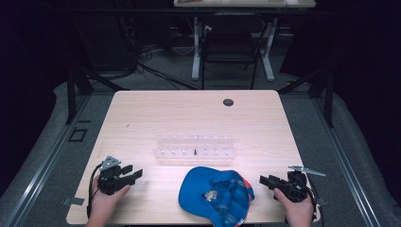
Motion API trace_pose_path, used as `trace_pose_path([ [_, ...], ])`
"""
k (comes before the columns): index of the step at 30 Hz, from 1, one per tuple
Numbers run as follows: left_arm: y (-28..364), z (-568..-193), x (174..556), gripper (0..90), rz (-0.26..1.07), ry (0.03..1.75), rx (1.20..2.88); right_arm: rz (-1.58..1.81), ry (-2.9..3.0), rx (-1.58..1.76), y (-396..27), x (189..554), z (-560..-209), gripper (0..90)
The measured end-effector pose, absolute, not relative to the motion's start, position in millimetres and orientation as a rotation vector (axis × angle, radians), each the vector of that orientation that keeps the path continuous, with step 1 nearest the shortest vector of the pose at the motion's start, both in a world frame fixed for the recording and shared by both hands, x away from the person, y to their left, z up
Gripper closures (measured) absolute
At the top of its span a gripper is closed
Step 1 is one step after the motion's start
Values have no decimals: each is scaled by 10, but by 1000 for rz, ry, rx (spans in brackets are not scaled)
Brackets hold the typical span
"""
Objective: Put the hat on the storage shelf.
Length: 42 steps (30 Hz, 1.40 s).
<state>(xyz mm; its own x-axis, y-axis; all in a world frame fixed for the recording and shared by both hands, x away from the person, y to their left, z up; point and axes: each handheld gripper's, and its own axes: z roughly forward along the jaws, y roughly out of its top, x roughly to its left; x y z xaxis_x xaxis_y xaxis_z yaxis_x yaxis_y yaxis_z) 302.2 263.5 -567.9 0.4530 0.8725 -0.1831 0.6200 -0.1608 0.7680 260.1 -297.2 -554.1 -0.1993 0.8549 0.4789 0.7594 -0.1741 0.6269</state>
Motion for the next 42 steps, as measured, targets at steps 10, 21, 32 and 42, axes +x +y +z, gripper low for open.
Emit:
trace_pose_path([
  [10, 2585, -5661, 2983, 466, 372, 1234, 1910, 1438, 2015, 1876, -2917, 2529, -5386, 515],
  [21, 2487, -5662, 2972, 463, 374, 1198, 1949, 1406, 2127, 1928, -2790, 2510, -5385, 519],
  [32, 2419, -5677, 3024, 463, 360, 1183, 1958, 1423, 2211, 1851, -2669, 2460, -5390, 471],
  [42, 2431, -5671, 3009, 463, 360, 1187, 1957, 1306, 2261, 1819, -2503, 2544, -5471, 620],
])
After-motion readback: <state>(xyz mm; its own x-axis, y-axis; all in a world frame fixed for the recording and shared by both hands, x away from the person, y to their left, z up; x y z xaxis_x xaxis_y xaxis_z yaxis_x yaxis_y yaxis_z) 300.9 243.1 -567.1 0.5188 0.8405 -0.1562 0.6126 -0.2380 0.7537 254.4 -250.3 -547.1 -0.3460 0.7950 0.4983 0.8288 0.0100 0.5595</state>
